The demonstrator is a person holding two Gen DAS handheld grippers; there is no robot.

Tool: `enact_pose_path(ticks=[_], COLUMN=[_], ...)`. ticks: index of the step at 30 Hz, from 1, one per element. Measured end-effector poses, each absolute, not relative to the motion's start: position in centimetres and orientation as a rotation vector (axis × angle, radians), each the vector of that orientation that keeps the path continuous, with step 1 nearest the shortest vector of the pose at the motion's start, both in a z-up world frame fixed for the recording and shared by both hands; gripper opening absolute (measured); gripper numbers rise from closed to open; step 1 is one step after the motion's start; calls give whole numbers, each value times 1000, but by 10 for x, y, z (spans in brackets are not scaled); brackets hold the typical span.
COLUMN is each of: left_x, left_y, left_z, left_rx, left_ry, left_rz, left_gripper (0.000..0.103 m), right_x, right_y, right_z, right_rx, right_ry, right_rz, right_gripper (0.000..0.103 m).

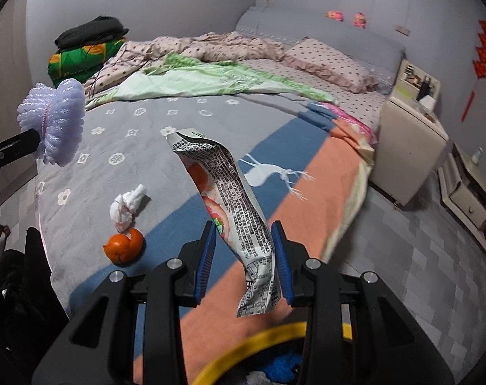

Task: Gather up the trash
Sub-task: 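Lift and carry the lilac ball and snack wrapper toward the bin with both tools, then release the wrapper into the bin with the right tool while the left tool holds the ball above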

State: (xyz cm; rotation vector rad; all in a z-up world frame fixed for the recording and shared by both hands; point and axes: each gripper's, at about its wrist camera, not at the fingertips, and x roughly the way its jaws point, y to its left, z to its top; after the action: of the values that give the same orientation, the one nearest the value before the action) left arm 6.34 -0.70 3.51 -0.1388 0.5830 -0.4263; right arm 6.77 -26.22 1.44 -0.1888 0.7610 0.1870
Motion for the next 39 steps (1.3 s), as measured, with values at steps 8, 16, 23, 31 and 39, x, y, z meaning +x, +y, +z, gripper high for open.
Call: enact_pose_path(ticks=[8, 16, 23, 31, 39], left_x=[39, 17, 3, -1, 6], left_y=[-56, -101, -146, -179, -196], left_z=[47, 53, 45, 39, 17], left_rx=[-69, 3, 58, 92, 88], left_ry=[566, 555, 584, 619, 722], left_rz=[-503, -568, -651, -706, -735], left_gripper=[11, 11, 11, 12, 12], right_x=[25, -12, -44, -65, -75], right_y=[-306, -344, -372, -389, -406], right_z=[20, 23, 23, 8, -3], right_rx=[-143, -129, -118, -93, -43], right_ry=[739, 732, 755, 815, 852], right_rz=[128, 55, 0, -19, -33], right_gripper=[34, 35, 35, 35, 40])
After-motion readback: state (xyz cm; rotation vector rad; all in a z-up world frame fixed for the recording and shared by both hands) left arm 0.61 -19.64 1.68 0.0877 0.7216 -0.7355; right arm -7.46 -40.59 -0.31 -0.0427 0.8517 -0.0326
